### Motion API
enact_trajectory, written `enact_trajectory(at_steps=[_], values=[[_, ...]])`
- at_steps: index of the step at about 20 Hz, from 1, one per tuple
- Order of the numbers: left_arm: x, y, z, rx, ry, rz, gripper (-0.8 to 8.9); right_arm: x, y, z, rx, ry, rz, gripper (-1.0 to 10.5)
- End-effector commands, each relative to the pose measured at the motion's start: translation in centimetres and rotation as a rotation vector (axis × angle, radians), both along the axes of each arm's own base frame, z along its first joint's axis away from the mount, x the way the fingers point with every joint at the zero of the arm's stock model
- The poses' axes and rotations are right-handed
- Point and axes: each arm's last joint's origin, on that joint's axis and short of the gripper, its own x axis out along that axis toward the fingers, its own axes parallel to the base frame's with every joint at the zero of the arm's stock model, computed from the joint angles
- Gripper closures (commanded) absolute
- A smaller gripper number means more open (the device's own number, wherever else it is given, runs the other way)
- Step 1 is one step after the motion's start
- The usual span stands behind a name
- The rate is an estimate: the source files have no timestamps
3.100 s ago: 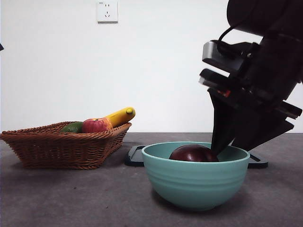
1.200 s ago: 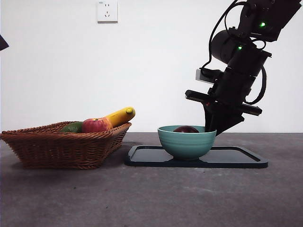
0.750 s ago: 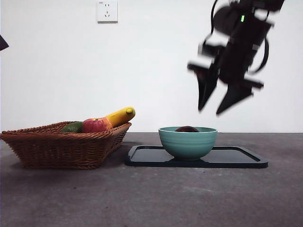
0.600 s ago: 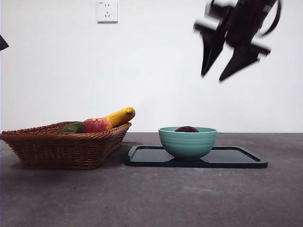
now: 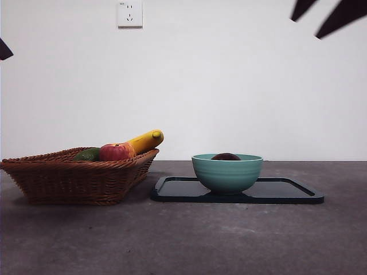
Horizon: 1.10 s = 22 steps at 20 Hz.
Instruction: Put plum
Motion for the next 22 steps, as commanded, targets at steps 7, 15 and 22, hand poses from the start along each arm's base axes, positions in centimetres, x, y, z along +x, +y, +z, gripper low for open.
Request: enact_trajectory(at_steps=[7, 15, 22], values=[[0.2, -0.2, 0.3, -0.017, -0.026, -0.008, 4.4, -5.2, -1.3, -3.7, 0.049, -0.015, 0.042, 7.0], [0.2, -0.2, 0.3, -0.016, -0.024, -0.007, 4.4, -5.8, -1.4, -5.0, 0.066, 0.019, 0.065, 7.0], [0.2, -0.2, 0.3, -0.016, -0.023, -0.007, 4.4, -5.9, -1.4, -5.0, 0.065, 0.02, 0.065, 7.0]])
